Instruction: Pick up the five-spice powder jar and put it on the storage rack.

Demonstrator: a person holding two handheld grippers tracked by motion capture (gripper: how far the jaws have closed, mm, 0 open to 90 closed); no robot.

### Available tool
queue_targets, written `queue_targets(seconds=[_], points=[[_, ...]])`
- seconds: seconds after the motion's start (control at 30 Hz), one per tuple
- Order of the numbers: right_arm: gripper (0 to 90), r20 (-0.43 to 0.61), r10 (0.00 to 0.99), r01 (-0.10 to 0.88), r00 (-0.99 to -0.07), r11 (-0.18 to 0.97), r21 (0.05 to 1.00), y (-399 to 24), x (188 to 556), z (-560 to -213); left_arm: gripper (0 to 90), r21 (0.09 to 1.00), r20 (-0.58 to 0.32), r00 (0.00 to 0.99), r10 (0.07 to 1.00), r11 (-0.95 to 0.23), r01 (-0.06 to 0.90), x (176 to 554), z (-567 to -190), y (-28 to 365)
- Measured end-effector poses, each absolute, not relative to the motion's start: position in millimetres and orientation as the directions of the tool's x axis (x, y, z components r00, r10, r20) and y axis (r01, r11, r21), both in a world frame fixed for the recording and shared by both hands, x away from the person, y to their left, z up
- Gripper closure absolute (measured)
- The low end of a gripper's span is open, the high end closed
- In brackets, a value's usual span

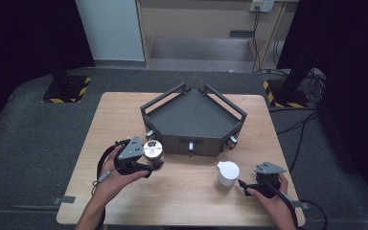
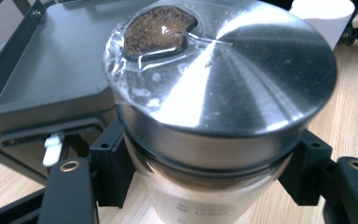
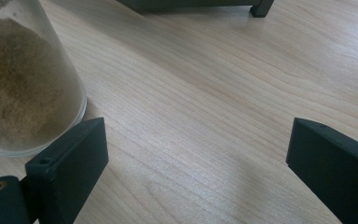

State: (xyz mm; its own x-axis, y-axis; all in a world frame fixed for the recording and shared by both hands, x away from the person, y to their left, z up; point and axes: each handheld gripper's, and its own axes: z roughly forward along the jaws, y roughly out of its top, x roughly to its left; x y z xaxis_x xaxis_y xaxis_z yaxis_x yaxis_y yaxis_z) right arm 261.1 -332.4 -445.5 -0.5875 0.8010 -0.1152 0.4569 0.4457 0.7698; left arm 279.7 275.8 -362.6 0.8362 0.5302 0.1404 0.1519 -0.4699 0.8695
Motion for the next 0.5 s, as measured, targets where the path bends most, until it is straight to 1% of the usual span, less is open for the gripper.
queue_targets(seconds=[0.5], points=[[6.1,-0.117,0.803,0.462,-0.584,0.447,0.766,-334,261,-446,30.1,0.873,0.159,0.854,0.495,-0.474,0.112,301,-337,249]])
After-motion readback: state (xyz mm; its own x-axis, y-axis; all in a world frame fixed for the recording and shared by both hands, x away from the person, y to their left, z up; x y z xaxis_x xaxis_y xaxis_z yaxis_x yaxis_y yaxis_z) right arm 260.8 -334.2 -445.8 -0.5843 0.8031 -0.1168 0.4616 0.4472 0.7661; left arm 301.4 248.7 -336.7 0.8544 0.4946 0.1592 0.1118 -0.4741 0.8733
